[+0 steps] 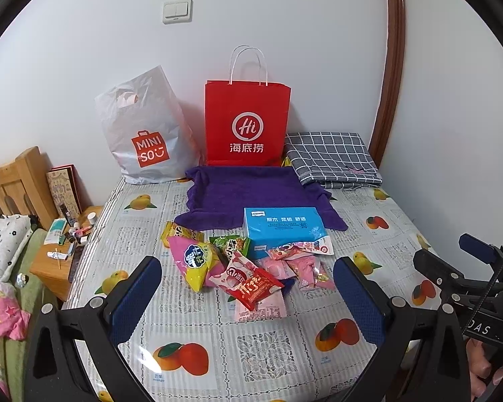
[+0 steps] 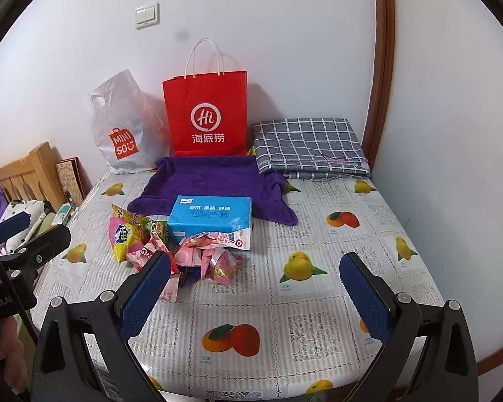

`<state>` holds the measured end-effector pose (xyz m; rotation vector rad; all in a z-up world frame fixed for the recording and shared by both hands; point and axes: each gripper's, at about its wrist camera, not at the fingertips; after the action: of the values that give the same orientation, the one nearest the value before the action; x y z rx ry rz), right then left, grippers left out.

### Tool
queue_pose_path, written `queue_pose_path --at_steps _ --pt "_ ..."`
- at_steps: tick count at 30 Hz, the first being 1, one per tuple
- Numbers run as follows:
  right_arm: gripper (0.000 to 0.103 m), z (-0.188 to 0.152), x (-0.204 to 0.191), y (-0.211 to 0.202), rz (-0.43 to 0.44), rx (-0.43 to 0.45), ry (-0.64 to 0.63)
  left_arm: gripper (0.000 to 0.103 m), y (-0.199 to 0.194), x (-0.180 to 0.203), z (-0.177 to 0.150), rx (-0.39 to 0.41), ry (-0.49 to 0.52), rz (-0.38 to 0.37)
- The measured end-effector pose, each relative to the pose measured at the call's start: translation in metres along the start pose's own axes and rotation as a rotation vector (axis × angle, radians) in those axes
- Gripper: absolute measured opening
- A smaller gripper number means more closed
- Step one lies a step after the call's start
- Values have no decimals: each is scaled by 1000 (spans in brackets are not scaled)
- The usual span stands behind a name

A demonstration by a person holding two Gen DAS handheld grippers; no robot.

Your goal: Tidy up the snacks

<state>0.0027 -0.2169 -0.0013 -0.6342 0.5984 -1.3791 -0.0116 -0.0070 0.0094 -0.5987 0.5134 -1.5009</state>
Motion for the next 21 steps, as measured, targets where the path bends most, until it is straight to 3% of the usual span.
queue_pose_path --at_steps 21 --pt "100 -2 -3 -2 6 15 4 103 1 -8 -3 2 -17 1"
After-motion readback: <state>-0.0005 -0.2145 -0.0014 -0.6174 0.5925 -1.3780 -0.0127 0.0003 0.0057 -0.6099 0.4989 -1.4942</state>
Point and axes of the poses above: each gripper's, at about its wrist camera, not at the fingertips, and y roughly the way its jaws point, x to its right, z to its top, and after that the axes turned 4 degrees about -x, right-handed
